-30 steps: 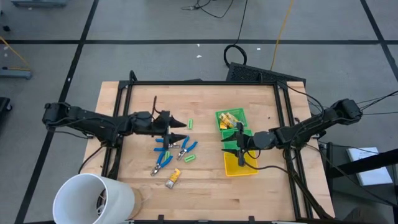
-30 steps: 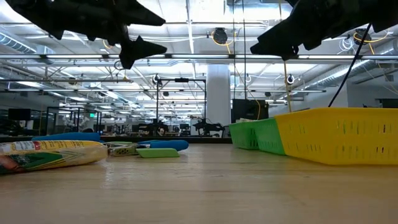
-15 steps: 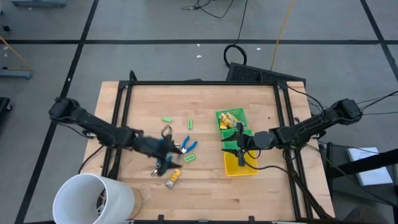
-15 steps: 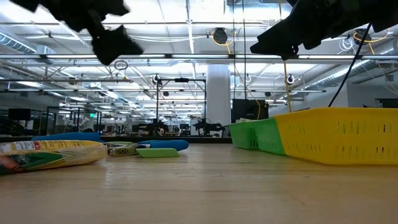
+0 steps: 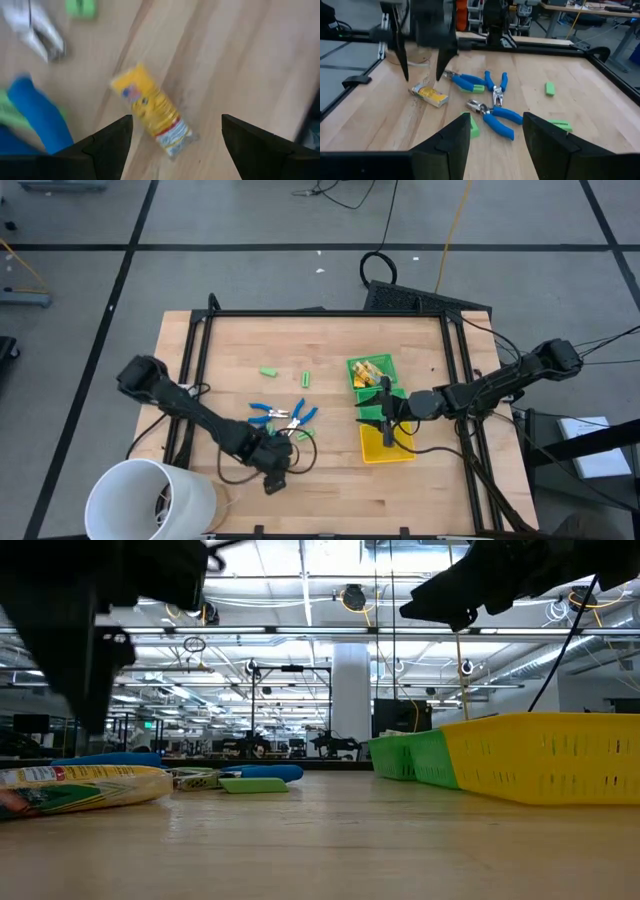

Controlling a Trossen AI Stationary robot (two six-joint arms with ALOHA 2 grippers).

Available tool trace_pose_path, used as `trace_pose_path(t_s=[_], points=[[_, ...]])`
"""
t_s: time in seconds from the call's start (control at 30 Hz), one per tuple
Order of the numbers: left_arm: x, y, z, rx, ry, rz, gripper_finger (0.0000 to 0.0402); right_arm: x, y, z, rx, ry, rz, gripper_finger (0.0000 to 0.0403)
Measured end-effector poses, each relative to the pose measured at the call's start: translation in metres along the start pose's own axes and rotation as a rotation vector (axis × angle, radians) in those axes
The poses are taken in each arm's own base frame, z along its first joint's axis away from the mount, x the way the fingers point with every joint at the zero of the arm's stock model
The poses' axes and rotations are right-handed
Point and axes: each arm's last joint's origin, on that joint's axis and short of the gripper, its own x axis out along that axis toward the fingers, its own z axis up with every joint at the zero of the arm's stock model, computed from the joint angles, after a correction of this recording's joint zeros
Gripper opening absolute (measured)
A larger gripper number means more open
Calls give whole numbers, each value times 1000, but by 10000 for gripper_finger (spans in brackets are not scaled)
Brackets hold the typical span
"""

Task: Pick & Place School Supplies
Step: Put the yellow crayon box into the top green bin

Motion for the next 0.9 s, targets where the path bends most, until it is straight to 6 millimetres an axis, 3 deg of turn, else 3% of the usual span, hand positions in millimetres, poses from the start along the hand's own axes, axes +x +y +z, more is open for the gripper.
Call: trace_pose_path(t_s=[0.4,0.67,0.9], points=[[57,-7,-15,-171,109,156,305,-1,0,14,20,-144,3,171],[58,-6,-25,-255,120,232,302,-1,0,15,7,-148,2,171],[59,-9,-36,-190,121,250,251,-1,0,15,-21,-148,0,171]])
